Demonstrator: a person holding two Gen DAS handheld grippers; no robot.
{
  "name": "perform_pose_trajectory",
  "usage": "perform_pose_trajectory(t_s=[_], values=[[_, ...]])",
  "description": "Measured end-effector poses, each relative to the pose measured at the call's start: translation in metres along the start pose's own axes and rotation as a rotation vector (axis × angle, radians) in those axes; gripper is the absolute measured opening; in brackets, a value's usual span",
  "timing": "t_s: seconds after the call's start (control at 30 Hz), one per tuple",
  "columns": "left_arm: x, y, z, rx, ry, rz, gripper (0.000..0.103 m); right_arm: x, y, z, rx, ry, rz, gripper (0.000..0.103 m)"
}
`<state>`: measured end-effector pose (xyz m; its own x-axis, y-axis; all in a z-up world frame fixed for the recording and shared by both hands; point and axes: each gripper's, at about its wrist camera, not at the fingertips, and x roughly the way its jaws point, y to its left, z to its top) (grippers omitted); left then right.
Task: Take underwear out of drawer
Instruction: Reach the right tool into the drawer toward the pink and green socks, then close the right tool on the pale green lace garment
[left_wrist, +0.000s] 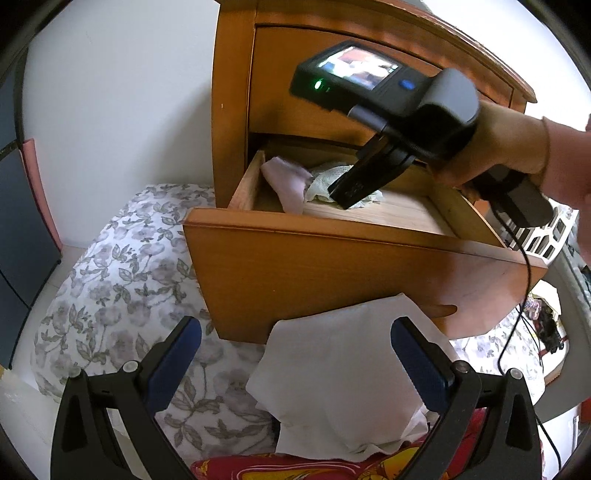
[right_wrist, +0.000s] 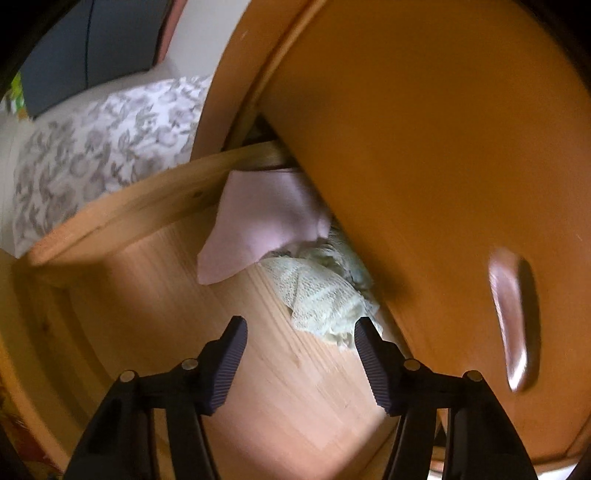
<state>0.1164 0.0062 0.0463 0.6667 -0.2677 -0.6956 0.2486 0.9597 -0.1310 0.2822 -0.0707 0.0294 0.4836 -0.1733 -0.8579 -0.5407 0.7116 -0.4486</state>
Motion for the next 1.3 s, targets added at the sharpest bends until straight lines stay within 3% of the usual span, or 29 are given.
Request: perform_pose_trajectory(t_s=[0.27,0.73,0.83,0.9,0.97,1.3], values=[[0.000,0.004,0.000,-0.011,-0.001,-0.034,0.102,0.031,0.013,0.005,-0.102,0.063,-0.051,0.051],[0.001,0.008,0.000,-0.028,0.010,-0.071,0.102,0.066,0.012,0.019,-0.112,0.120,-0.118,0.033],[0.002,0.009,0.000,-0.032,0.013,-0.077,0.102,0.071,0.013,0.022,-0.112,0.116,-0.118,0.026],[0.002,0.011,0.001,-0.035,0.015,-0.080,0.102,0.071,0.016,0.024,-0.119,0.115,-0.111,0.014],[0.002,0.011,0.001,-0.038,0.016,-0.081,0.102,0.073,0.014,0.025,-0.122,0.113,-0.111,0.007],[0.003,0.011,0.001,-0.034,0.016,-0.071,0.102,0.045,0.008,0.019,-0.091,0.047,-0.106,0.005]])
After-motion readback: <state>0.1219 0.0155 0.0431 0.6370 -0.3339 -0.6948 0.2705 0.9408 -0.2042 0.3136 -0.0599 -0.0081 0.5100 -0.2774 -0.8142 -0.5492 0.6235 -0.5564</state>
